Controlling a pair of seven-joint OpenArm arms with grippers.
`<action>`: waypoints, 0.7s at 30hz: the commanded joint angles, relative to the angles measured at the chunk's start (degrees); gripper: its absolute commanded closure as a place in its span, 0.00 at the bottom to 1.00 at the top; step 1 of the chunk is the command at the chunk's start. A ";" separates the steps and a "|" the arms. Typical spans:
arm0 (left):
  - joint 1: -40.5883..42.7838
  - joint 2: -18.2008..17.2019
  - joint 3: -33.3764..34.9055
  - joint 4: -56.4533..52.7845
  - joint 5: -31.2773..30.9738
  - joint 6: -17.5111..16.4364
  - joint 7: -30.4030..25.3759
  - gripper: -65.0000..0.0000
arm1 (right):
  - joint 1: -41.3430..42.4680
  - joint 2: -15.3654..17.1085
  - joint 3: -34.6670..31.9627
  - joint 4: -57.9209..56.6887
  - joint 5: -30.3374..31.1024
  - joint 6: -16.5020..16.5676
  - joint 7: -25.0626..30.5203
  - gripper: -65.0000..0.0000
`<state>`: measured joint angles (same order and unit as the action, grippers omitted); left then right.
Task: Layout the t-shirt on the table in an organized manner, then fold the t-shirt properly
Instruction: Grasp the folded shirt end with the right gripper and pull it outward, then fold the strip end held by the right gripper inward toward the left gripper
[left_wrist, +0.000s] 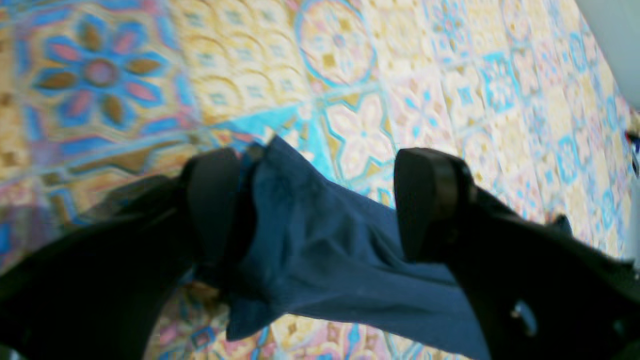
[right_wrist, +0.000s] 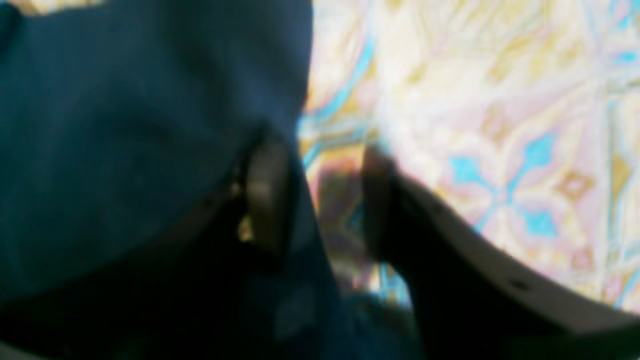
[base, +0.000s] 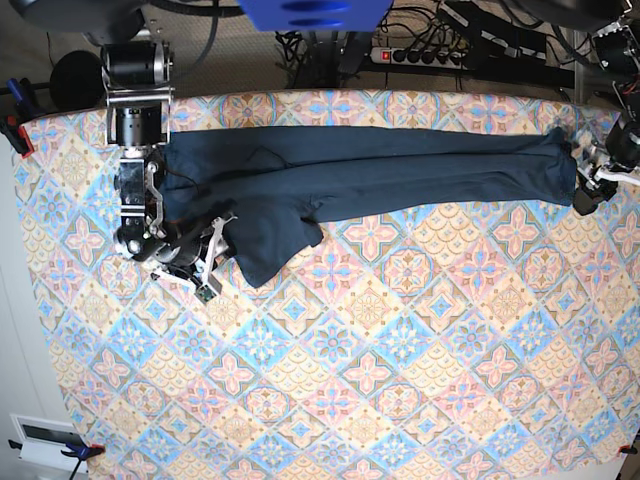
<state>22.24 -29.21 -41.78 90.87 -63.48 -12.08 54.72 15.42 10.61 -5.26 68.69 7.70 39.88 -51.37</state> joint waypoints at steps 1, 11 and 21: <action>-0.13 -1.43 -0.55 0.95 -0.74 -0.19 -1.22 0.27 | 0.89 -0.02 0.03 -0.07 0.16 0.12 0.34 0.57; -0.13 -1.43 -0.55 0.95 -0.74 -0.19 -1.31 0.27 | 0.62 -0.02 0.55 2.83 1.04 0.12 0.61 0.57; -0.13 -1.43 -0.55 0.95 -0.74 -0.19 -1.22 0.27 | 0.54 -0.02 0.03 11.53 8.34 0.12 0.08 0.57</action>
<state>22.22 -29.34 -41.80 90.87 -63.26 -11.88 54.43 14.74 10.02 -5.41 79.46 15.57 39.88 -51.92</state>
